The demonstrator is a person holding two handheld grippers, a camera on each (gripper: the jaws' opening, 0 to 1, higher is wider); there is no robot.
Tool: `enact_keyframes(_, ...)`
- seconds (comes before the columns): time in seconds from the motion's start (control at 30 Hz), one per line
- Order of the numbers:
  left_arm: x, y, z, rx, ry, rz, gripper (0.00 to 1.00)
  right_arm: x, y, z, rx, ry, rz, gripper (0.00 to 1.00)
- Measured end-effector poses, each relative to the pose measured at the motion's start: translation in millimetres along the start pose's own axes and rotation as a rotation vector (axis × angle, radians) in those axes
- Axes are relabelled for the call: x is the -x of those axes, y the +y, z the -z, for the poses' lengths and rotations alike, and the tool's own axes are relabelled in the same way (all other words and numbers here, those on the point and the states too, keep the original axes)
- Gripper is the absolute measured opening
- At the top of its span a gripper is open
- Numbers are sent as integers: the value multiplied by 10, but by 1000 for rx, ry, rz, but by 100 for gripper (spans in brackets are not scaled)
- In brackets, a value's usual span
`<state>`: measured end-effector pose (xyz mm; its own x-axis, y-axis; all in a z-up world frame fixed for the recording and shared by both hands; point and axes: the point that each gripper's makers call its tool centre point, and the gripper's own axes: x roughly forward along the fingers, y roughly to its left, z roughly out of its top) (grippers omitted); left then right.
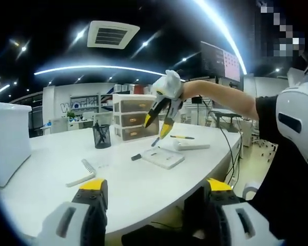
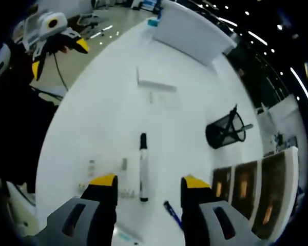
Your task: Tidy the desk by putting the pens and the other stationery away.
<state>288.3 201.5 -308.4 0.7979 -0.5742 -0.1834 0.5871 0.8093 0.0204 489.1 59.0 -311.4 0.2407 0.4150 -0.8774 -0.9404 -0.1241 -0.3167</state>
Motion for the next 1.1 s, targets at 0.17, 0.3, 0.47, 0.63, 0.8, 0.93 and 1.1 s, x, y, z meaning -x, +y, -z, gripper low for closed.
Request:
enact_keyframes(0.17,6,-6,-1,-2,0,3,76,-139,-4,24,11,29,-23,43)
enact_keyframes(0.3,-1,-12,10,0,1,7,76,-243,-4,38,27,56,-30,37)
enact_keyframes(0.47,-7,-10,19,1,4,7,76,-336,0,29,28,59,-46,34)
enact_keyframes(0.63,-20,-21,40,1,11,10,75,-440,1,43,34,68,-49,33)
enact_keyframes(0.8,-21,-17,53,2,15,9,75,-528,28,83,46,86,-64,33)
enact_keyframes(0.93,-16,-17,55,3,14,9,75,-583,17,125,59,108,-64,32)
enact_keyframes(1.1,-17,-18,54,6,10,10,75,-621,-13,128,45,102,-71,30)
